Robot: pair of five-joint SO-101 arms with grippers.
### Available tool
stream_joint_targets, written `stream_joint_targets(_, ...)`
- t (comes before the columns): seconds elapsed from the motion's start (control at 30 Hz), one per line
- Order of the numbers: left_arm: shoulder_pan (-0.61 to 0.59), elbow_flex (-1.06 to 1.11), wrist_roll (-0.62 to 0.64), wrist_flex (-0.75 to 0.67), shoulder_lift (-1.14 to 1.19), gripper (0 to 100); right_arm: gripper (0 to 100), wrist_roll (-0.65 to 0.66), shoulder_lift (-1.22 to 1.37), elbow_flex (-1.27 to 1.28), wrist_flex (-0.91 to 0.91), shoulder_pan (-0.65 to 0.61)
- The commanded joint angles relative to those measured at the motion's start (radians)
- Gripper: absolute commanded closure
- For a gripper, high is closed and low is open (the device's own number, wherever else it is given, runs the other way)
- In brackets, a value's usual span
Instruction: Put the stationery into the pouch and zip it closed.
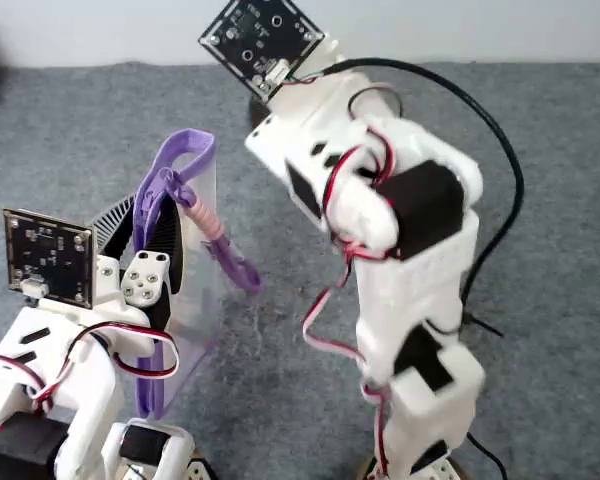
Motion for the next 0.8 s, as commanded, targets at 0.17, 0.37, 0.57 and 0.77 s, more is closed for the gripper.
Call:
stream_joint_targets(0.17, -0.003, -0.051, 0.006, -0.002, -0.008, 99, 82.9, -0.118, -0.45, 0.628, 0.038, -0.174)
stream_joint_targets(0.37, -0.003, -0.051, 0.006, -0.002, -0.012, 99, 82.9, -0.12, -0.581, 0.879, 0.021, -0.315)
stream_joint_targets(0.57, -0.003, -0.053, 0.006, -0.005, -0.009, 99, 82.9, -0.109, -0.582, 0.964, -0.165, -0.335)
stream_joint_targets(0.77, -0.003, -0.056, 0.006, -0.002, -0.014, 99, 83.1, -0.057, -0.582, 1.007, -0.252, -0.312)
